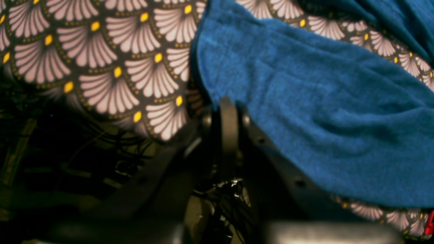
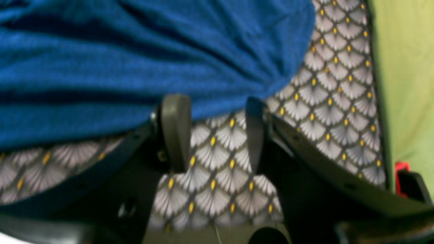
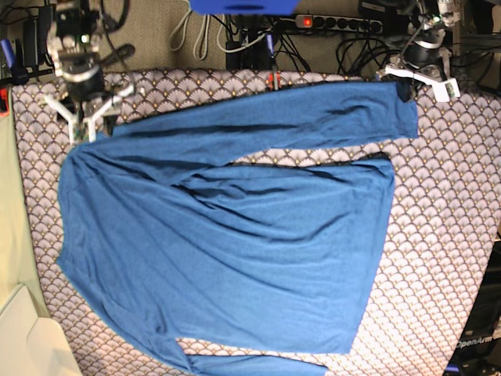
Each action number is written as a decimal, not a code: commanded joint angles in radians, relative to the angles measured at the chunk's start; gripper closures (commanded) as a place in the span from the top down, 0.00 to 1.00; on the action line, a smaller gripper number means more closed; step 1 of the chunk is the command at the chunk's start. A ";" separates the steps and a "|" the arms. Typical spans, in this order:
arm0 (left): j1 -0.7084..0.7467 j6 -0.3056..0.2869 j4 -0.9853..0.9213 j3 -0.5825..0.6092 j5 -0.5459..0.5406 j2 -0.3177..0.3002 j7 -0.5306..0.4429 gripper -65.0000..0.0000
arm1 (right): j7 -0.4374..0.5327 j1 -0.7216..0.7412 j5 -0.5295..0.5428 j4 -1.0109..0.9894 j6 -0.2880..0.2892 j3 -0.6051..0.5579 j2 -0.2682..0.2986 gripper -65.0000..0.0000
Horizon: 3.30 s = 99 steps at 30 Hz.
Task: Fold the T-shirt properly
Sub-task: 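Lower the right gripper and grasp the shirt's opposite shoulder edge, then lift both grippers and pull the held edge toward the robot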
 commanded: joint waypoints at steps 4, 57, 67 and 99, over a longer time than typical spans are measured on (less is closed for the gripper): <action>0.007 0.000 0.020 -0.003 -0.003 -0.006 -0.008 0.01 | -0.006 0.076 -0.004 -0.087 -0.007 0.005 -0.012 0.43; -0.005 0.004 0.022 -0.005 -0.003 -0.006 -0.006 0.01 | -0.002 0.256 -0.004 -0.334 0.033 0.146 -0.075 0.15; -0.005 0.006 0.114 -0.005 -0.002 -0.006 -0.004 0.01 | -0.002 0.257 -0.004 -0.324 0.033 0.145 -0.072 0.00; -0.368 0.006 0.283 -0.123 -0.002 -0.006 0.407 0.01 | 0.000 0.279 -0.004 -0.317 0.035 0.145 -0.039 0.00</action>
